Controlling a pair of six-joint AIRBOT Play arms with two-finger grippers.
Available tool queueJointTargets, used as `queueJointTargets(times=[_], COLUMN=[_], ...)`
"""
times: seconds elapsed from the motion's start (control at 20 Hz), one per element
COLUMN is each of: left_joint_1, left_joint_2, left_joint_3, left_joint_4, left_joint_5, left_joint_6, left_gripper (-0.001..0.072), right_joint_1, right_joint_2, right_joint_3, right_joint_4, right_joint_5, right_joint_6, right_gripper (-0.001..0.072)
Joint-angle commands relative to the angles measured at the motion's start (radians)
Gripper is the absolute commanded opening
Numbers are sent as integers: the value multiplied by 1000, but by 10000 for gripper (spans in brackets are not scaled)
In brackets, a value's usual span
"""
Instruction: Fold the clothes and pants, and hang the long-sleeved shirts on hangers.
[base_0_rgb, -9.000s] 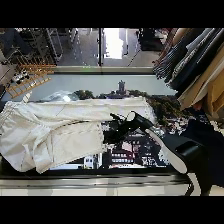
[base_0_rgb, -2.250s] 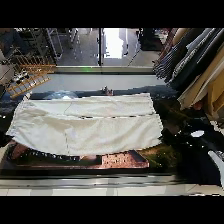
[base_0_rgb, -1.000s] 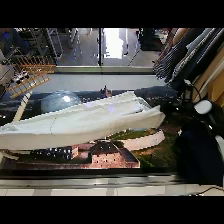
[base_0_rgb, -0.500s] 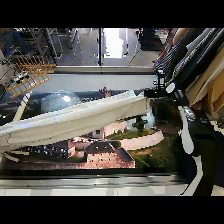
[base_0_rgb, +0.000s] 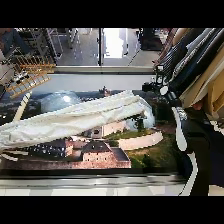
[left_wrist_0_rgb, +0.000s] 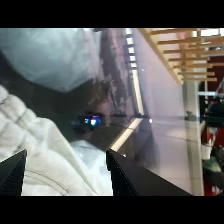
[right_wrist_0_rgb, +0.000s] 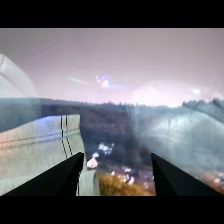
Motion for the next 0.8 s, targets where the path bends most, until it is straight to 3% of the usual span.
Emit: queueJointTargets(times=[0.0, 0.15, 0.25, 0.3, 0.45, 0.75], left_joint_1=[14, 35, 23, 12, 1, -53], left_joint_2=[19, 63, 99, 121, 195, 190], left_joint_3=[1, 1, -3, -17, -124, -254], left_joint_4=[-17, 189, 401, 493, 518, 388], left_joint_5=[-97, -339, -477, -515, -428, -170], left_joint_6=[103, 67, -32, -59, -82, -98], left_gripper=[537, 537, 536, 536, 536, 537], right_joint_1=[-89, -168, -177, -176, -150, -76], right_joint_2=[3, 3, 3, 3, 3, -25], right_joint_3=[-13, -81, -110, -121, -190, -256], right_joint_4=[134, 316, 331, 331, 340, 411], right_joint_5=[421, 723, 771, 773, 748, 435], right_joint_6=[124, 123, 137, 153, 177, 207], right_gripper=[558, 582, 656, 656, 654, 628])
